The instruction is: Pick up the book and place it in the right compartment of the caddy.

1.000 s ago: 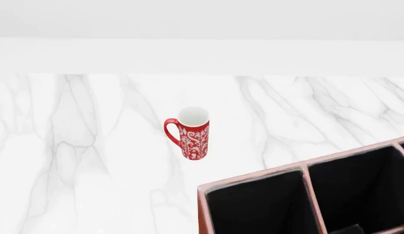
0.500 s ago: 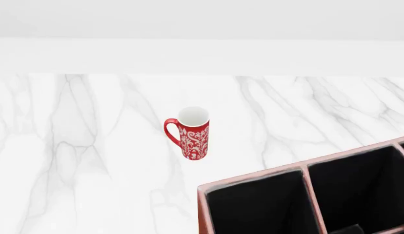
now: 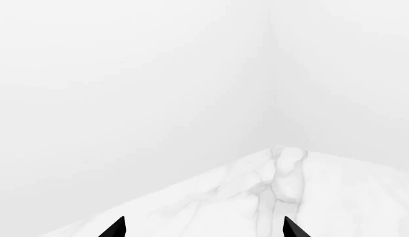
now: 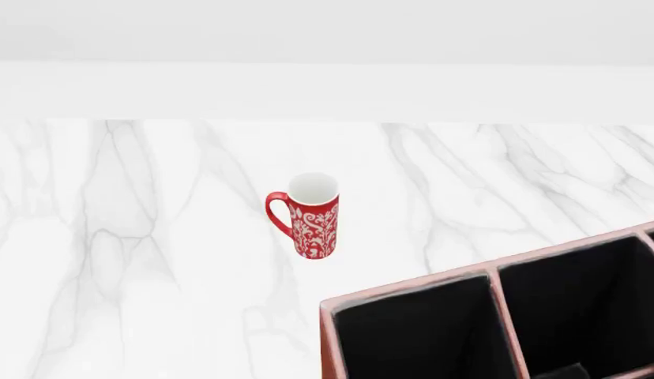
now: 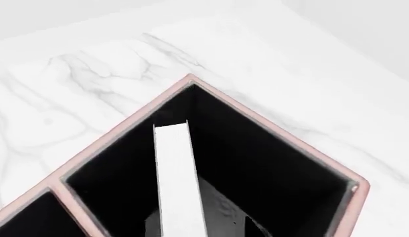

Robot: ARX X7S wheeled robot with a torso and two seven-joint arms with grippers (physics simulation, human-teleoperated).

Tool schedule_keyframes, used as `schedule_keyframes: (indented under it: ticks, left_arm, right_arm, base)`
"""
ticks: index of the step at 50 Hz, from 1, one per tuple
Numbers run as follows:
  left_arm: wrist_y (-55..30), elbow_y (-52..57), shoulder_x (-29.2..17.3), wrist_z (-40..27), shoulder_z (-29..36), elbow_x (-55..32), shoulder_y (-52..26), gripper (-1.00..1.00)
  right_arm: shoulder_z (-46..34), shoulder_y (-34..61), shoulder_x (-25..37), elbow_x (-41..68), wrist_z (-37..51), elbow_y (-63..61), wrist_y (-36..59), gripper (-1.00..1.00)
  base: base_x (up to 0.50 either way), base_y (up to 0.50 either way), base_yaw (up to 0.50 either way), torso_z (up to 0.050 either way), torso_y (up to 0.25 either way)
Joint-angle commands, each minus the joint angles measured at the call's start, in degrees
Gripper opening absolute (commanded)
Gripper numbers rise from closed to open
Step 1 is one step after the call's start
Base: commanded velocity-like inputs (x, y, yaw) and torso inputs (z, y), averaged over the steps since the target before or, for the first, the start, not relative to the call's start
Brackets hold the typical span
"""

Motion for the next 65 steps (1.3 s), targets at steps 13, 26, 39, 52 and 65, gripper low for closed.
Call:
schedule_keyframes:
  ticks: [13,26,39,52,65]
  left_arm:
    - [0.1,-0.3,0.0,0.0,0.6,0.4,-0.2,1.00]
    - [-1.0,0.6,-0.5,-0.3,0.8,0.4,-0.3,1.00]
    - [-29.6,9.0,-19.0,-6.8,13.2,-9.6,-20.4,1.00]
    - [-38.0,0.0,-22.1,-1.9,35.3,-14.6,-51.1,1.00]
    - [-37.5,-12.7,-16.4,4.2,49.3,-10.9,-70.9,1.00]
  right_arm:
    - [0.2,-0.8,0.1,-2.2,-2.4,-1.1,-2.0,1.00]
    - [0.2,-0.6,-0.1,-2.4,-3.0,-2.0,-2.8,1.00]
    - [-10.2,8.5,-7.1,-18.0,-12.2,-4.4,-12.0,1.00]
    - [-18.4,11.7,-15.8,-27.3,-17.9,-0.4,-19.2,1.00]
    - [-22.6,13.1,-23.1,-30.5,-20.4,0.2,-23.3,1.00]
  base:
    - [0.00,0.00,0.00,0.000,0.000]
    - [0.00,0.00,0.00,0.000,0.000]
    - [0.00,0.00,0.00,0.000,0.001]
    - [0.00,0.00,0.00,0.000,0.000]
    - [0.00,0.00,0.00,0.000,0.000]
